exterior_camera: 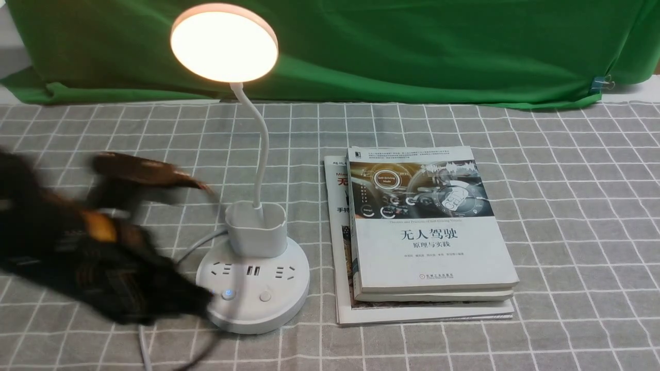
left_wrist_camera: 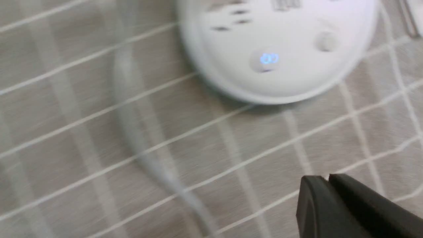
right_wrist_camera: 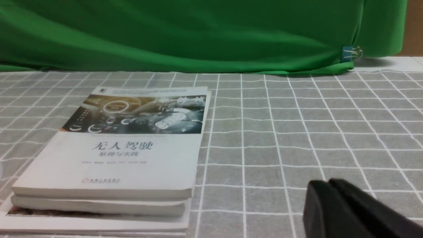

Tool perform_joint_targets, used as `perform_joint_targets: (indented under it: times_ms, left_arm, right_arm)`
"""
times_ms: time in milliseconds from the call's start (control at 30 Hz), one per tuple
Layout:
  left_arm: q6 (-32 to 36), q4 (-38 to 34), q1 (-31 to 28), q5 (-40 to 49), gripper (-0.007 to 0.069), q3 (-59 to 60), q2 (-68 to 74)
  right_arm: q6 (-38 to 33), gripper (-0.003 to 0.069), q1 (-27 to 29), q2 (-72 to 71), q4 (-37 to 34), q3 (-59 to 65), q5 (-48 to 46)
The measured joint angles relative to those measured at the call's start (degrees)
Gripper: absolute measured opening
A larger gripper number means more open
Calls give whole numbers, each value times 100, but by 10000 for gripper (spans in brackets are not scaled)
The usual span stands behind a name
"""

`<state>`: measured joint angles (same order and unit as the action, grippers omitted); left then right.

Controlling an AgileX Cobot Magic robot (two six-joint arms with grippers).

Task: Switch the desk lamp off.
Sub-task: Use the left arm to press the button switch on the lamp holder

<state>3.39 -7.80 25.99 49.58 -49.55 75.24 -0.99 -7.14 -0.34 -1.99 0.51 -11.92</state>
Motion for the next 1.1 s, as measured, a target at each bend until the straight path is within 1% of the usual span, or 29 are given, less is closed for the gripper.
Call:
perform_joint_targets:
  times_ms: [67,200,800,1100]
  left_arm:
    - [-14,19,226,65,19,-188,323]
    - [-42,-17,494,218,19,-611,989]
    - [-42,-66,506,12,19,-1629,2233]
    - [-42,58,434,96,19,-1751,2525]
  right_arm:
    - [0,36,0,0,0,0,0]
    - [0,36,0,0,0,0,0]
    - [0,36,0,0,0,0,0]
    - [0,36,0,0,0,0,0]
